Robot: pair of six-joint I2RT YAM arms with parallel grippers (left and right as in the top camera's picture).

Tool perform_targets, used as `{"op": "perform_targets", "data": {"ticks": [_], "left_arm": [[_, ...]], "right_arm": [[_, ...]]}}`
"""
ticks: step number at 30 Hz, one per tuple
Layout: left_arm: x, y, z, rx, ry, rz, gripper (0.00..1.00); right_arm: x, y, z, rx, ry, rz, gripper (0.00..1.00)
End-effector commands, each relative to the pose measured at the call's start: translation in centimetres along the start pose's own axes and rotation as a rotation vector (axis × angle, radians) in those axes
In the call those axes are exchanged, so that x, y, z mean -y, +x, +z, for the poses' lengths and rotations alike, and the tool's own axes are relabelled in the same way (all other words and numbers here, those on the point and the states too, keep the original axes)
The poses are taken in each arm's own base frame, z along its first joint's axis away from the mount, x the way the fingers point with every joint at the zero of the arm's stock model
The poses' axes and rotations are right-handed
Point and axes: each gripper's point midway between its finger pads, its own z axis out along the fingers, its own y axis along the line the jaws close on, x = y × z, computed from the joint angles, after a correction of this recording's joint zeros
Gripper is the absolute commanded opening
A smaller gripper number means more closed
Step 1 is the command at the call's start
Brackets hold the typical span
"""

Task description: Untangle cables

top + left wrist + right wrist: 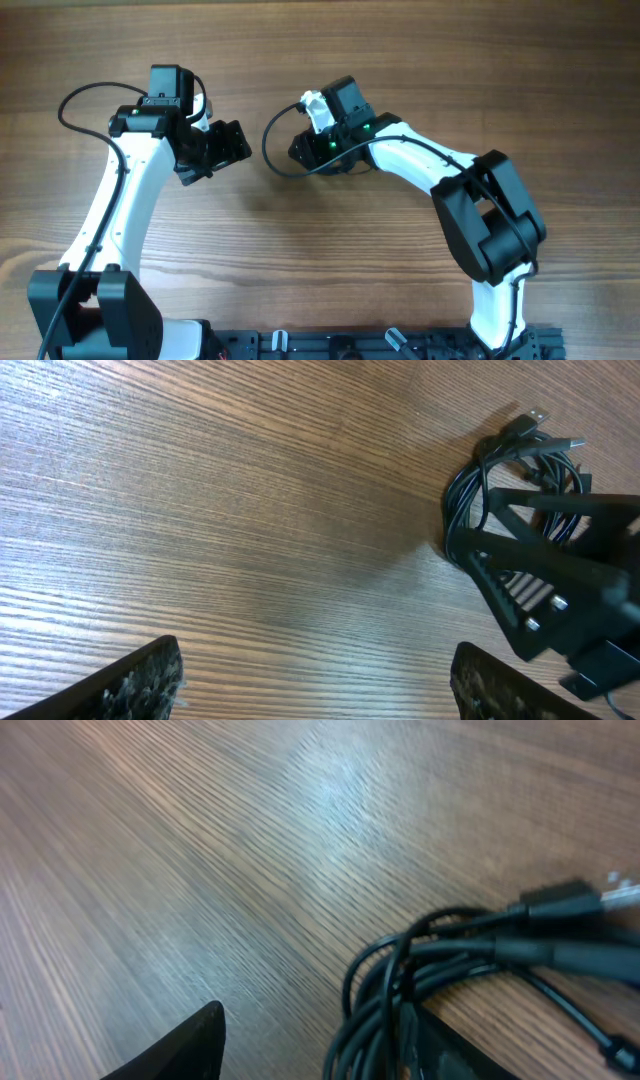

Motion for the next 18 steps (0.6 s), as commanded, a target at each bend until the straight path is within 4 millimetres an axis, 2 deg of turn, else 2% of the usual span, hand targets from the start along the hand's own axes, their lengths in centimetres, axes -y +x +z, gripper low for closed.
{"op": "perform_targets", "data": {"ticks": [1,3,4,5,7,8,11,13,18], "left_arm": [[0.4,-0.3,-0.3,0.007,0.017,0.019,0.87],[0.4,-0.2,-0.4,0.003,0.015,0.018,0.88],[0.4,-0.1,-0.3,0.001,0.014,0.018,0.88],[0.4,-0.1,-0.3,0.001,0.014,0.018,0.88],[0.4,-0.1,-0.3,0.001,0.014,0.017,0.89],[0.4,-0.1,-0.3,0.001,0.014,0.017,0.89],[0.4,-0.1,-0.3,0.000,0.014,0.017,0.90],[0.4,-0.1,-0.3,0.000,0.014,0.017,0.90],[0.4,-0.1,-0.3,0.000,0.014,0.017,0.91]], "right_arm": [[0.9,0.9,1.2,-0.033,0.018,0.039,0.57],[1.5,1.0,1.2,-0.032,0.047,0.050,0.56],[1.5,1.0,1.2,-0.032,0.051,0.064,0.43],[1.5,1.0,1.2,-0.032,0.050,0.067,0.38],[1.5,1.0,1.2,-0.032,0.051,0.090,0.13],[1.5,1.0,1.2,-0.031,0.051,0.103,0.04],[1.5,0.9,1.1,-0.026,0.051,0.143,0.04],[1.1,0.4,0.4,-0.016,0.049,0.141,0.04],[-1.3,-3.5,-4.4,0.103,0.044,0.090,0.04]]}}
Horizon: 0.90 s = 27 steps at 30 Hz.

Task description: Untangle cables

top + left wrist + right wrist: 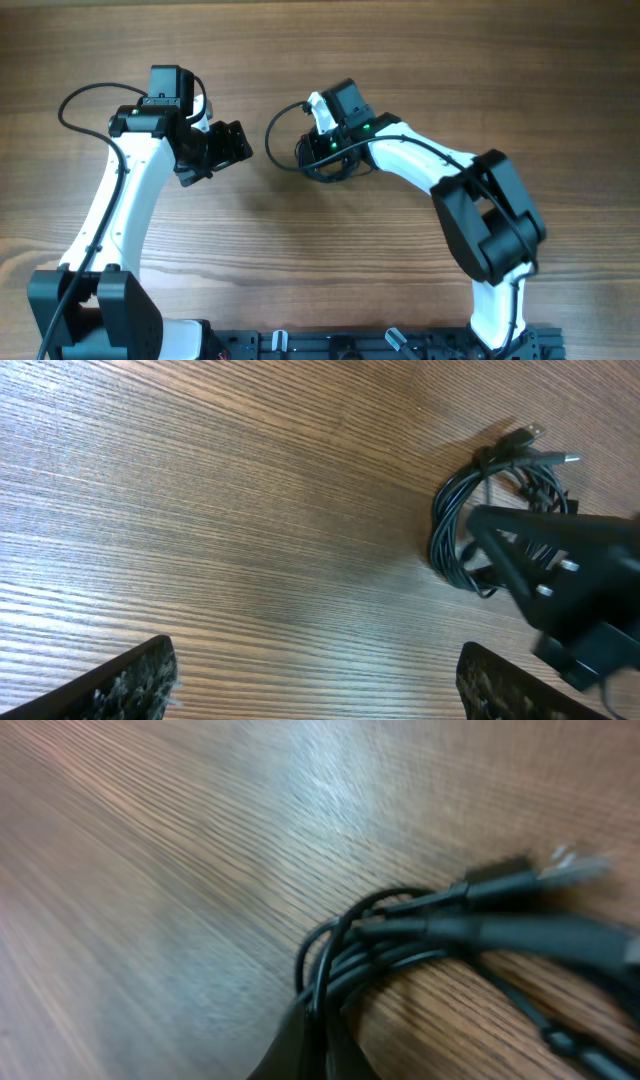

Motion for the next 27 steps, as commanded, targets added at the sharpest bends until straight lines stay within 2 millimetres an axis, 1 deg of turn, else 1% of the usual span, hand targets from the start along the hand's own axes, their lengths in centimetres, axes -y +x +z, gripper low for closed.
{"op": "perform_targets", "data": {"ticks": [1,2,3,6,7,8,9,10,11,12,13,14,15,16,17,18,19,20,21,22,24,25,26,27], "left_arm": [[0.4,-0.3,-0.3,0.008,0.014,0.019,0.91],[0.4,-0.3,-0.3,0.008,0.014,0.019,0.91],[0.4,-0.3,-0.3,0.008,0.014,0.019,0.91],[0.8,-0.1,-0.4,-0.001,0.036,0.019,0.91],[0.9,0.0,-0.4,-0.005,0.045,0.019,0.91],[0.9,0.0,-0.4,-0.009,0.044,0.018,0.90],[0.8,0.2,-0.4,-0.014,0.041,0.017,0.90],[0.8,0.3,-0.4,-0.019,0.039,0.015,0.90],[0.7,0.4,-0.4,-0.025,0.037,0.014,0.90],[0.7,0.5,-0.4,-0.028,0.035,0.013,0.90],[0.7,0.6,-0.4,-0.031,0.034,0.012,0.90],[0.6,0.6,-0.4,-0.033,0.033,0.011,0.91],[0.6,0.7,-0.4,-0.034,0.033,0.011,0.90],[0.6,0.7,-0.4,-0.036,0.032,0.011,0.91],[0.6,0.7,-0.4,-0.037,0.031,0.011,0.91],[0.6,0.8,-0.4,-0.038,0.031,0.010,0.90],[0.6,0.7,-0.4,-0.037,0.031,0.010,0.89],[0.6,0.7,-0.4,-0.037,0.031,0.011,0.87],[0.6,0.7,-0.4,-0.036,0.032,0.011,0.86],[0.6,0.7,-0.4,-0.036,0.032,0.011,0.86],[0.6,0.7,-0.4,-0.035,0.032,0.012,0.84],[0.6,0.7,-0.4,-0.036,0.031,0.012,0.82],[0.6,0.7,-0.4,-0.036,0.031,0.016,0.79],[0.6,0.7,-0.4,-0.034,0.033,0.039,0.76]], "right_arm": [[-2.1,-4.0,-4.9,0.139,0.025,-0.034,0.04],[-1.8,-4.3,-5.7,0.153,0.059,-0.033,0.04],[-1.0,-4.3,-6.5,0.159,0.122,-0.025,0.04],[-1.3,-4.1,-6.5,0.153,0.104,-0.026,0.04],[-1.4,-4.6,-6.5,0.173,0.099,-0.032,0.09],[-1.5,-5.8,-6.8,0.222,0.094,0.005,0.17],[-1.1,-6.8,-7.1,0.268,0.101,0.066,0.17],[-1.1,-8.2,-7.6,0.334,0.089,0.153,0.10],[-1.8,-9.7,-8.1,0.396,0.044,0.212,0.05],[-2.3,-10.5,-8.4,0.432,0.008,0.247,0.04],[-3.7,-11.7,-8.9,0.471,-0.070,0.246,0.04],[-4.6,-12.1,-9.2,0.477,-0.114,0.227,0.12],[-4.4,-11.7,-8.9,0.457,-0.108,0.233,0.32],[-3.8,-10.7,-8.4,0.419,-0.074,0.224,0.48],[-2.5,-9.3,-7.9,0.371,-0.001,0.215,0.57],[0.1,-6.9,-7.4,0.295,0.140,0.240,0.60],[2.4,-4.6,-7.4,0.229,0.270,0.273,0.60],[4.3,-2.2,-7.7,0.153,0.380,0.300,0.60],[5.6,-0.1,-8.2,0.082,0.461,0.316,0.60],[6.0,1.3,-8.5,0.030,0.494,0.325,0.60],[5.7,3.2,-8.5,-0.055,0.480,0.339,0.60],[4.6,3.8,-8.1,-0.108,0.411,0.281,0.61],[3.8,4.1,-7.8,-0.142,0.358,0.203,0.64],[3.7,4.4,-7.8,-0.166,0.351,0.137,0.66]]}}
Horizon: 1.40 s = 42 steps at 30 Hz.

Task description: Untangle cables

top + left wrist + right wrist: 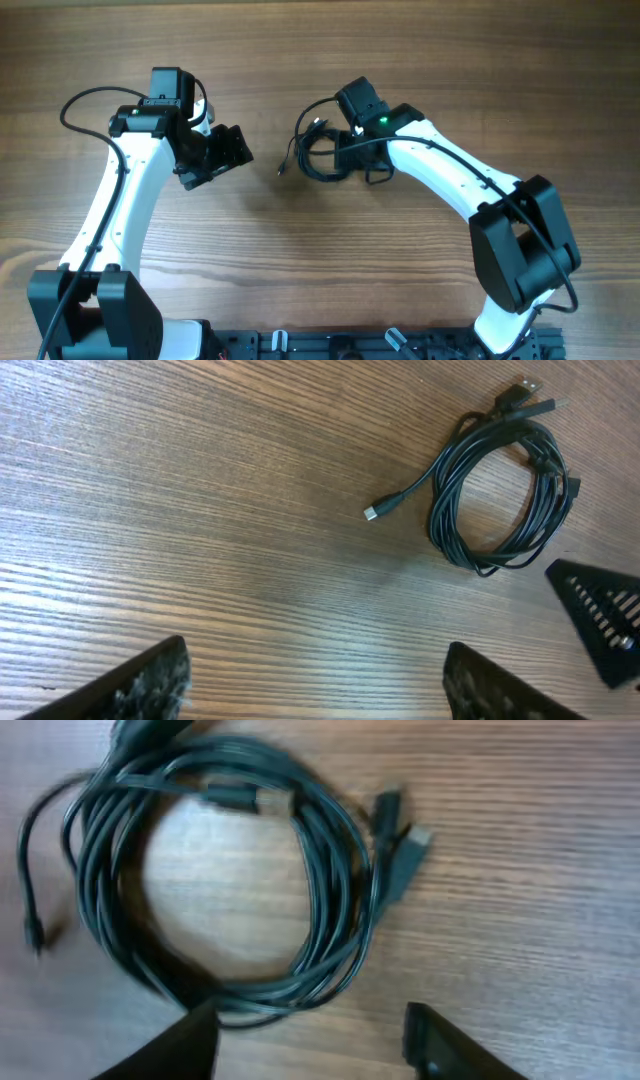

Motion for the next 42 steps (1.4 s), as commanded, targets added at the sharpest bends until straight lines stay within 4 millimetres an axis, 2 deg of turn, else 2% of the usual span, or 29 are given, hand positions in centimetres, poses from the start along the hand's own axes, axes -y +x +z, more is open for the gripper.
{"op": "perform_targets", "data": {"ticks": [1,2,3,4,7,9,13,14,15,17,18,21,23,26,28,30,32,34,36,38,42], "left_arm": [[0.6,-0.4,-0.3,0.013,0.023,0.055,0.75],[0.7,-0.5,-0.3,0.018,0.025,0.069,0.75],[1.2,-0.5,-0.2,0.022,0.030,0.094,0.75],[1.8,-0.2,0.0,0.021,0.033,0.115,0.75],[3.8,0.8,0.5,0.012,0.046,0.184,0.77],[5.2,1.3,0.8,0.019,0.046,0.236,0.78],[6.5,1.7,1.2,0.038,0.036,0.295,0.77],[6.5,1.7,1.3,0.044,0.018,0.323,0.77],[6.3,1.7,1.5,0.051,-0.012,0.348,0.78],[6.0,1.7,2.0,0.056,-0.060,0.364,0.78],[6.2,1.7,2.3,0.054,-0.058,0.369,0.78],[7.2,1.2,3.0,0.084,-0.037,0.392,0.76],[8.0,1.2,3.4,0.097,-0.023,0.414,0.72],[9.4,1.3,4.2,0.121,0.001,0.452,0.66],[9.8,1.5,4.9,0.116,0.003,0.478,0.66],[9.4,1.7,6.1,0.098,-0.011,0.480,0.66],[8.9,1.8,7.6,0.068,-0.027,0.474,0.62],[8.7,1.6,9.1,0.057,-0.036,0.404,0.61],[9.1,0.9,9.8,0.079,-0.021,0.327,0.58],[9.7,0.2,10.1,0.107,0.000,0.276,0.57],[9.8,-0.5,11.6,0.120,0.002,0.191,0.55]], "right_arm": [[-0.3,0.4,-0.7,-0.016,-0.025,-0.188,0.66],[0.7,0.1,-0.7,-0.003,0.029,-0.171,0.67],[2.3,-0.8,-0.8,0.044,0.118,-0.078,0.67],[2.7,-1.4,-0.9,0.069,0.138,-0.025,0.67],[1.5,-1.9,-0.8,0.083,0.069,0.024,0.67],[0.7,-1.4,-0.7,0.055,0.019,0.041,0.65],[0.6,-0.9,-0.7,0.031,0.012,0.075,0.63],[0.8,-1.2,-0.9,0.040,0.009,0.084,0.53],[1.1,-1.7,-1.4,0.059,0.003,0.101,0.51],[1.4,-3.9,-4.2,0.156,-0.040,0.146,0.52],[1.4,-5.5,-7.2,0.244,-0.075,0.149,0.56],[2.1,-6.8,-13.1,0.393,-0.085,0.117,0.59],[3.8,-5.7,-15.2,0.414,-0.015,0.136,0.60],[5.6,-3.3,-14.4,0.325,0.074,0.151,0.60],[5.9,-2.7,-14.2,0.299,0.092,0.138,0.60],[6.0,-2.2,-14.3,0.281,0.095,0.105,0.60],[6.2,-1.3,-14.7,0.261,0.102,0.103,0.60],[6.3,-0.9,-15.9,0.273,0.095,0.111,0.60],[6.2,-0.7,-17.6,0.313,0.073,0.112,0.61],[5.9,-0.4,-18.4,0.322,0.045,0.109,0.61],[4.3,0.5,-18.7,0.283,-0.053,0.096,0.61]]}}
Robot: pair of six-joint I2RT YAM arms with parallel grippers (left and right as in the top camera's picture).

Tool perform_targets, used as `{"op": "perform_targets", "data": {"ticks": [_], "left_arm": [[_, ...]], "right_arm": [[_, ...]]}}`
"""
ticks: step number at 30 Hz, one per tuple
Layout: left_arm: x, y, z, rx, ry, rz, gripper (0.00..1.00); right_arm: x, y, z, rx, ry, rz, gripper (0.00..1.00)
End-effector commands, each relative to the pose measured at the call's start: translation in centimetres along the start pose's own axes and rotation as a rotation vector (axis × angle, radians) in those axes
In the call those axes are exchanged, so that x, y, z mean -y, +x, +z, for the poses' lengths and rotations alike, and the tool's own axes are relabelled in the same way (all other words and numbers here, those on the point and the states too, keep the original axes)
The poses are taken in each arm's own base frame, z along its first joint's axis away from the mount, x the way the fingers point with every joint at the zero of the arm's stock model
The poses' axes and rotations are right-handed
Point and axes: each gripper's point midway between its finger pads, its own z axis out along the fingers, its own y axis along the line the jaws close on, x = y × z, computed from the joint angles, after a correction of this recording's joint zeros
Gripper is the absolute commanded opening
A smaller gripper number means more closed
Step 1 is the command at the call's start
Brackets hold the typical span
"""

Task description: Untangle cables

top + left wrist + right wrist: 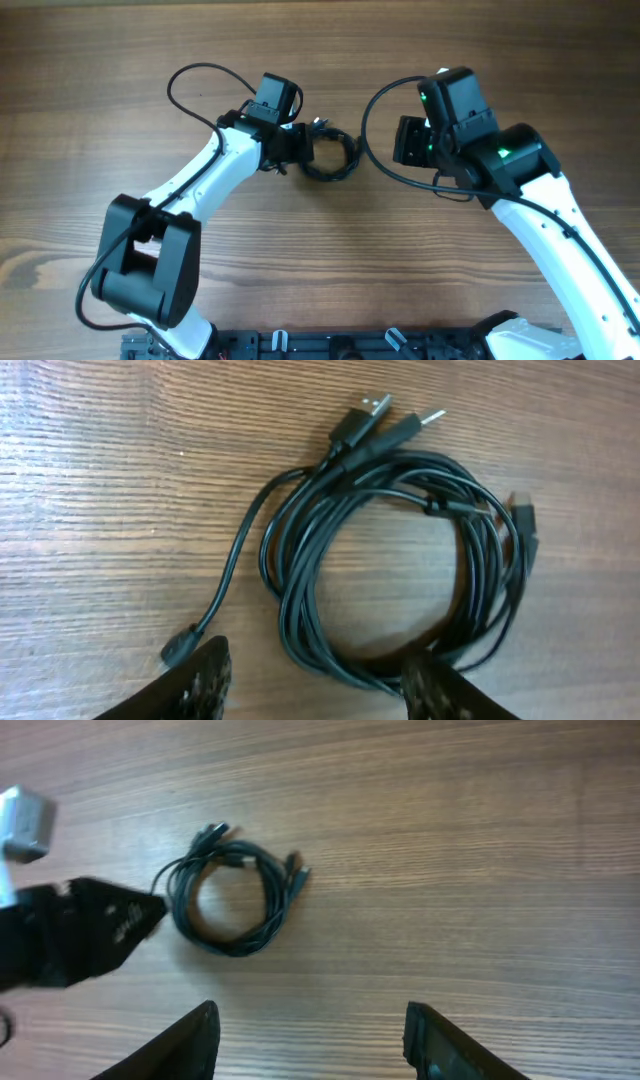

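A coil of black cables (352, 155) lies flat on the wooden table (320, 260). Two USB plugs (362, 415) stick out at its far side, and a loose end with a small plug (180, 649) trails off to the left. My left gripper (320, 695) is open and low over the coil (300, 600), its fingers (203, 682) astride the near arc; overhead it shows at the coil's left edge (290, 150). My right gripper (315, 1045) is open and raised to the right (410, 140), with the coil (270, 915) far ahead of it.
Bare wood grain surrounds the coil on all sides. The right arm's own black cable (375, 160) loops down close to the coil's right side. The arm bases and a dark rail (350, 345) sit at the near edge.
My left gripper was well to the left of the coil and is now at it, open over its near arc. The right gripper, open just beside the coil, now stands off to the right.
First my right gripper was down at the cable bundle with the left waiting at the far left. Then the right looked shut on the bundle. Later the coil lay free, a loose end out, the right open above it. Now the left straddles the coil.
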Motion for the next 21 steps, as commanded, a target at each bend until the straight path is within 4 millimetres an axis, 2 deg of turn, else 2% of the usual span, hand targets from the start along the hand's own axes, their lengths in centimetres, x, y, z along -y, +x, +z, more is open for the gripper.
{"op": "perform_targets", "data": {"ticks": [1,5,10,12,17,18,19,20,21], "left_arm": [[-0.7,0.6,1.6,-0.022,-0.032,-0.080,0.54],[-0.9,0.8,3.0,-0.002,-0.096,-0.048,0.53],[0.9,1.2,5.0,0.008,-0.068,-0.002,0.54],[1.1,1.6,5.9,-0.002,-0.070,0.007,0.55],[0.9,1.8,6.3,-0.008,-0.075,0.006,0.54],[0.9,1.7,6.3,-0.007,-0.073,0.006,0.51],[0.9,1.7,6.3,-0.007,-0.073,0.006,0.43],[0.9,1.8,6.3,-0.008,-0.073,0.007,0.29],[1.2,2.0,6.3,-0.020,-0.057,0.009,0.04]], "right_arm": [[-1.1,0.8,-0.3,-0.036,-0.070,-0.009,0.61],[-0.8,1.4,-0.3,-0.060,-0.058,-0.011,0.61],[-0.4,2.3,-0.3,-0.095,-0.038,-0.013,0.61],[-0.3,2.5,-0.3,-0.102,-0.035,-0.014,0.61],[-0.6,2.6,-0.4,-0.112,-0.054,-0.013,0.61],[-0.6,2.6,-0.4,-0.112,-0.054,-0.013,0.61],[-0.6,2.6,-0.4,-0.113,-0.055,-0.013,0.61],[-0.6,2.6,-0.4,-0.113,-0.054,-0.013,0.61],[-0.7,2.7,-0.4,-0.117,-0.062,-0.013,0.61]]}}
